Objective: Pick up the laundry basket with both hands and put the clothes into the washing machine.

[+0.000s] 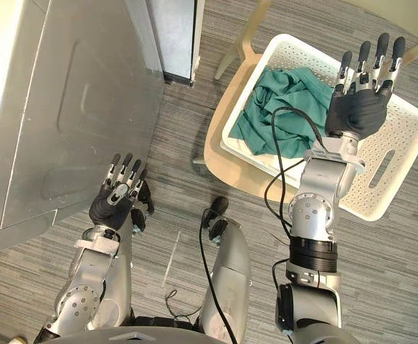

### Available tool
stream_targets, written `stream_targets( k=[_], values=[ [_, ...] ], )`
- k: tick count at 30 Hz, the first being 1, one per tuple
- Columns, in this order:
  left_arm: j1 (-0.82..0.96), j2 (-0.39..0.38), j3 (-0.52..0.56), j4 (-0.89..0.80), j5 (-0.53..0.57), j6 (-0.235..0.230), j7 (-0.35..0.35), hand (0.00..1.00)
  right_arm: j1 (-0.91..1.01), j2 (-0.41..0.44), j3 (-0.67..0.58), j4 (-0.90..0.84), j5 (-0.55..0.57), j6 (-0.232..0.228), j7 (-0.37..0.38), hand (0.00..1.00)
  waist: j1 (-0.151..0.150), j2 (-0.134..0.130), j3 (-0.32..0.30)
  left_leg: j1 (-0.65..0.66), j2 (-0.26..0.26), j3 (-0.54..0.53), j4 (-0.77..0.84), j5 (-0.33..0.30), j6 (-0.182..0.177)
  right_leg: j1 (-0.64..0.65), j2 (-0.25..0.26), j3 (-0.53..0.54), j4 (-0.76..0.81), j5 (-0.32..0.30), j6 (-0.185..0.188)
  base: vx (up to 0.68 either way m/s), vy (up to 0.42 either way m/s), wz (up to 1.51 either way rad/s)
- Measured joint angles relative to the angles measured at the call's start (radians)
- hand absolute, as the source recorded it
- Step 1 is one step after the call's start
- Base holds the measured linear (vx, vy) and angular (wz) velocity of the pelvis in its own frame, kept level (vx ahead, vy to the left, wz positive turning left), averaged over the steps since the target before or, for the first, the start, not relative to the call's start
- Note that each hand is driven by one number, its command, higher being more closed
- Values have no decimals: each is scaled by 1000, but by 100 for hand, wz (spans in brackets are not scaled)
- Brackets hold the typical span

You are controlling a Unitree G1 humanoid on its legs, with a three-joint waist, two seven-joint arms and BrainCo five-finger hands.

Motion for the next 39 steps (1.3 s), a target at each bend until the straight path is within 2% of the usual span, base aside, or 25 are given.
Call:
stream_targets(
  k=[1, 3, 5, 6, 9, 11, 13, 14, 15, 19, 27, 29, 33, 35, 36, 37, 39],
  values=[
    [1, 2, -1, -2, -3, 0, 0, 0, 6, -6, 3, 0, -2, 0, 0, 0, -3, 0, 0, 0, 3, 0, 10, -8, -1, 1, 1, 2, 1, -2, 1, 65, -67, -8],
    [12, 6, 1, -18, -4, 0, 0, 0, 20, -58, 45, 5, -8, 5, 1, 0, -5, -1, 1, -1, 7, 3, 23, -16, 5, 1, 3, 8, 2, -4, 4, 57, -51, -12],
    [30, 29, -1, -34, -4, 0, -4, 0, 19, -203, 136, 52, -96, 58, 9, 0, -11, -8, 7, -1, 14, 6, 36, -28, 5, 1, 10, 17, -4, -3, 6, 64, -47, -14],
    [34, 33, -1, -33, -4, 0, -4, 0, 17, -242, 152, 74, -142, 78, 16, 0, -11, -10, 8, -2, 15, 6, 38, -29, 5, 1, 11, 17, -6, -3, 6, 58, -41, -7],
    [55, 68, -27, -24, -2, 0, -13, 0, -21, -427, 258, 278, -370, 199, 93, 0, -10, -25, 23, -9, 17, -1, 40, -30, 5, 1, 15, 12, -14, 1, 2, 61, -48, -1],
    [67, 71, -42, -18, 4, 7, -27, 0, -48, -457, 296, 361, -478, 235, 116, 0, -14, -24, 25, -21, 18, -12, 45, -30, 5, 0, 17, 4, -16, 5, 8, 51, -45, 5],
    [70, 80, -75, 15, 16, 22, -47, 0, -75, -471, 349, 481, -646, 294, 150, 0, -9, -25, 32, -37, 17, -28, 47, -30, 5, 0, 18, -10, -21, 6, 9, 55, -49, 9],
    [69, 80, -82, 21, 16, 26, -47, 0, -88, -474, 366, 509, -680, 306, 158, 0, -7, -26, 38, -37, 17, -28, 46, -31, 4, 0, 18, -10, -22, 5, 9, 49, -56, 0],
    [69, 81, -105, 34, 16, 33, -48, 0, -146, -476, 434, 602, -748, 320, 170, 0, 0, -25, 41, -44, 16, -25, 43, -31, 5, -11, 20, -7, -26, 6, 6, 22, -37, -5],
    [66, 78, -103, 38, 16, 33, -53, 0, -275, -465, 519, 724, -798, 326, 173, 0, 8, -24, 41, -74, 19, -25, 36, -30, 6, -40, 27, -10, -37, 15, 1, 12, -33, -6],
    [53, 35, -100, 51, 18, 33, -50, 0, -513, -440, 623, 993, -939, 299, 162, 0, 11, -22, 39, -115, 22, -37, 19, -19, 4, -67, 32, -32, -51, 27, 3, 22, -39, 2],
    [26, 16, -98, 54, 45, 32, -45, 0, -583, -446, 626, 1087, -982, 299, 143, 0, 37, -21, 38, -130, 17, -37, -1, 0, 2, -88, 31, -36, -51, 31, -2, 3, -51, 6],
    [22, -21, -97, 54, 64, 31, -44, 0, -626, -462, 627, 1169, -1034, 298, 111, 0, 55, -15, 32, -151, 6, -53, -30, 35, 0, -108, 24, -52, -48, 34, -8, 17, -54, 15],
    [20, -31, -97, 55, 69, 34, -44, 0, -638, -461, 629, 1200, -1034, 299, 105, 0, 58, -10, 16, -161, 0, -56, -46, 51, -1, -119, 19, -60, -45, 35, -11, 15, -69, 16],
    [19, -48, -91, 55, 75, 36, -43, 0, -643, -456, 648, 1229, -1034, 299, 102, 0, 65, -7, -20, -177, -7, -56, -58, 59, -8, -144, 15, -58, -42, 37, -13, 7, -62, 6],
    [18, -50, -85, 54, 75, 36, -43, 0, -644, -455, 665, 1234, -1035, 299, 101, 100, 67, -3, -28, -177, -8, -56, -63, 62, -8, -145, 15, -58, -43, 37, -12, 4, -60, 4],
    [18, -61, -58, 54, 76, 37, -43, 0, -653, -441, 702, 1263, -1050, 300, 94, 100, 71, 7, -49, -177, -8, -58, -64, 65, -8, -145, 15, -58, -43, 37, -12, -2, -47, 0]
  ],
)
